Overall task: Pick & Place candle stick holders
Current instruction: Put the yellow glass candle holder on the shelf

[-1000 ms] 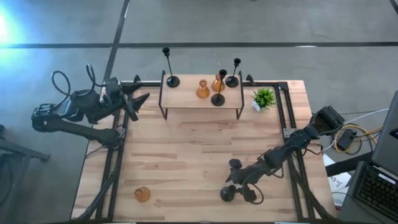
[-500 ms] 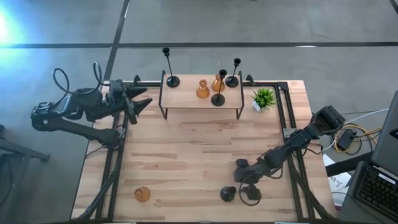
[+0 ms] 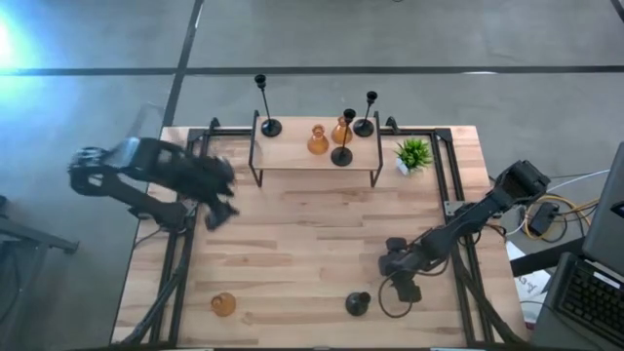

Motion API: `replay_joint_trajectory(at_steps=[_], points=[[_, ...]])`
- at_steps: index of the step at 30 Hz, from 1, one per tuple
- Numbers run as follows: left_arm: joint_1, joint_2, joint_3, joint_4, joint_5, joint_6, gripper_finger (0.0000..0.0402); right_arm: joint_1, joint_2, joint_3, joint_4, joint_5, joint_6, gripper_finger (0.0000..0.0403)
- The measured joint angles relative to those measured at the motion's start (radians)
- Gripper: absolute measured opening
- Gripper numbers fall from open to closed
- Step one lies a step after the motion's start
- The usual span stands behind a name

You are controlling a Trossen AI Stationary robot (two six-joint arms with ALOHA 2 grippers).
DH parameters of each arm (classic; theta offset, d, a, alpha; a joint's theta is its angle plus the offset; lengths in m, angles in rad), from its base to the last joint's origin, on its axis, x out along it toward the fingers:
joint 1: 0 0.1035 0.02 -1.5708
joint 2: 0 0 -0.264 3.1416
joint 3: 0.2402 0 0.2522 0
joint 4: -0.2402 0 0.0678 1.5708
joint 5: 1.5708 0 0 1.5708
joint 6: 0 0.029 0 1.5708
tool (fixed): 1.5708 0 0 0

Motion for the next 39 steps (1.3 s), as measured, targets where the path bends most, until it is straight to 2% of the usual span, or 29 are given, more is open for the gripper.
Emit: replay_joint_trajectory(at_steps=[4,8,20,29,34,39], points=[[-0.101,0.124,0.034,-0.118,0.069,-0.002,0.0277,0.0,-0.039,-0.029,0.001,0.021,0.039,0.0231],[-0.213,0.188,0.042,-0.154,0.086,-0.002,0.0277,0.002,-0.083,-0.058,0.001,0.049,0.073,0.0227],[-0.502,0.271,0.031,-0.15,0.005,-0.212,0.0277,0.002,-0.185,-0.106,0.009,0.127,0.11,0.0226],[-0.624,0.33,0.03,-0.15,-0.01,-0.283,0.0277,0.002,-0.193,-0.123,0.012,0.129,0.111,0.0226],[-0.669,0.364,0.009,-0.09,-0.009,-0.295,0.0277,0.002,-0.187,-0.123,0.014,0.134,0.111,0.0226],[-0.71,0.369,-0.032,-0.035,-0.009,-0.397,0.0277,0.002,-0.187,-0.123,0.018,0.135,0.11,0.0226]])
